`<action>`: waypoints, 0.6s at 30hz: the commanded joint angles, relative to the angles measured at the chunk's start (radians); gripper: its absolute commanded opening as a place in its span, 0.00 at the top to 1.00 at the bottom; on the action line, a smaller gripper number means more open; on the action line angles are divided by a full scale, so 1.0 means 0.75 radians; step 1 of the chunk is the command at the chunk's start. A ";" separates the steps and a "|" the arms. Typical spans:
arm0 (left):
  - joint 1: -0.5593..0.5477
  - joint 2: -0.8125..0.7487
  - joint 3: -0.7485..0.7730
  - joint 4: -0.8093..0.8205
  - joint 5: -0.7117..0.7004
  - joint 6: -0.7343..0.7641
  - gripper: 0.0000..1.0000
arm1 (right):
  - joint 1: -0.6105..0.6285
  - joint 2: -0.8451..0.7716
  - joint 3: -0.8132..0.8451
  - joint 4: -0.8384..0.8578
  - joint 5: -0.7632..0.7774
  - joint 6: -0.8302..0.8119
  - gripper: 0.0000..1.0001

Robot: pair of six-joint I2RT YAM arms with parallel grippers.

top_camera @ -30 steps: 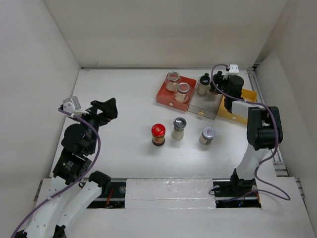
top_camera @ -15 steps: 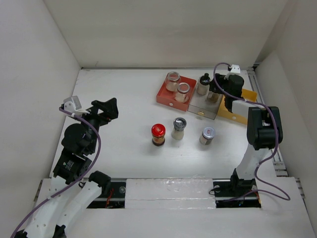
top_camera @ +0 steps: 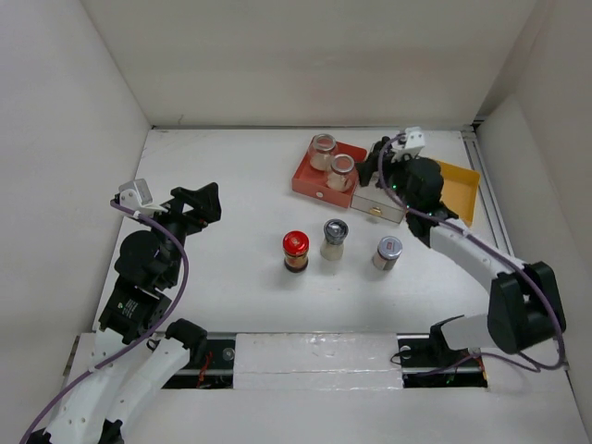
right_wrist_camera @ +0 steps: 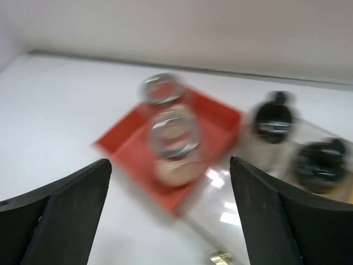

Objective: Organize the condiment bottles

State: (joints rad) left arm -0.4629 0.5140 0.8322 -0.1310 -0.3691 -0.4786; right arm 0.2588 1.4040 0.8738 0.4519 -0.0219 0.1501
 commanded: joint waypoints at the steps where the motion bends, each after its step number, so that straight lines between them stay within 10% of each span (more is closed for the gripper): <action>1: 0.004 0.008 0.005 0.066 0.011 0.020 0.04 | 0.186 -0.109 -0.073 -0.136 -0.032 -0.061 0.06; 18: 0.004 0.020 0.005 0.054 0.024 0.020 0.04 | 0.575 -0.034 -0.008 -0.731 -0.008 -0.122 0.00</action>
State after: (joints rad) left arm -0.4629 0.5236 0.8322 -0.1314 -0.3618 -0.4786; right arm 0.6811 1.3315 0.8139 -0.0525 -0.0433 0.0750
